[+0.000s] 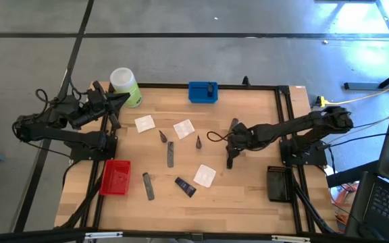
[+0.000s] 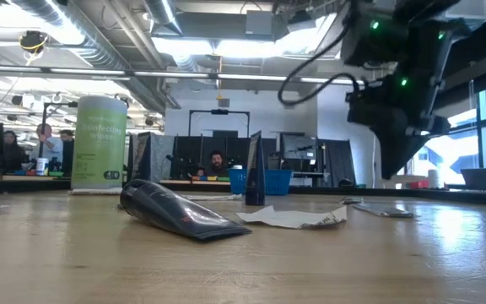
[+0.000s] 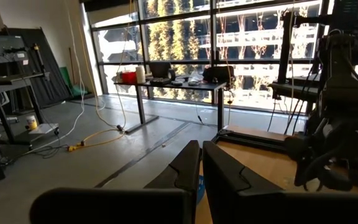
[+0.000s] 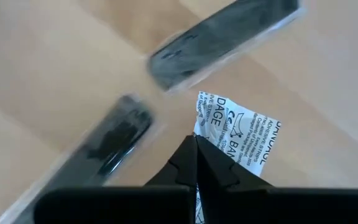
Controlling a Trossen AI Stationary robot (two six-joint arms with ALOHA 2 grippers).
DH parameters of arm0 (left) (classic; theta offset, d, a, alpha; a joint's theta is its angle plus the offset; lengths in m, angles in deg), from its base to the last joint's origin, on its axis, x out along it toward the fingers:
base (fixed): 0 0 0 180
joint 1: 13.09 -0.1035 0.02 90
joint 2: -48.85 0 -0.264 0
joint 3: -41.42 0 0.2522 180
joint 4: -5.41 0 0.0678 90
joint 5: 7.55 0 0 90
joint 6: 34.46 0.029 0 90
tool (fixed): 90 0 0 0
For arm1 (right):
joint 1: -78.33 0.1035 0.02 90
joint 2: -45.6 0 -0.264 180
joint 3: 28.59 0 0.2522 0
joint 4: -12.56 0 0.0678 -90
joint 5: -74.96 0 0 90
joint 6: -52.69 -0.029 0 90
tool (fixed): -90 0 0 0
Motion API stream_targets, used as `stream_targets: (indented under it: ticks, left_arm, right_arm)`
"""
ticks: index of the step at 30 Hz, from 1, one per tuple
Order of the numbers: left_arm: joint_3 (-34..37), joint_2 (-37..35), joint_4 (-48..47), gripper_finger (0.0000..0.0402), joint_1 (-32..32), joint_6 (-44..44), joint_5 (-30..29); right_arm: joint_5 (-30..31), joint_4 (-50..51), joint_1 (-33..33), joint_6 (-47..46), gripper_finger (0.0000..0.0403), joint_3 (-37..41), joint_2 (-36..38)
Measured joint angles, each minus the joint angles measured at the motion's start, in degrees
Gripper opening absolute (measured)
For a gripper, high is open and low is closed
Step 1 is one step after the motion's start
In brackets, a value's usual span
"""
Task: Pick & Place Travel size toiletries
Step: Put the white bandage pad into the black basket
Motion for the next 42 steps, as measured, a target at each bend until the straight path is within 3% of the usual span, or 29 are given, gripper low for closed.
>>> stream_targets:
  ticks: [11, 21, 36, 42]
  left_arm:
    - [0.0, 0.0, 0.0, 0.0015, 0.0, 0.0, 0.0]
    - [0.0, 0.0, 0.0, 0.0015, 0.0, 0.0, 0.0]
    - [0.0, 0.0, 0.0, 0.0015, 0.0, 0.0, 0.0]
    - [0.0, 0.0, 0.0, 0.0015, 0.0, 0.0, 0.0]
  right_arm:
    - [-8.6, 1.6, 8.6, -5.3, 0.0001, -0.1, 7.5]
    - [-14.6, 7.1, 20.2, -21.6, 0.0, -0.1, 10.3]
    - [-14.6, 12.8, 36.7, -46.6, 0.0, -0.2, 13.2]
    - [-13.2, 21.2, 42.2, -56.0, 0.0, -4.5, 13.2]
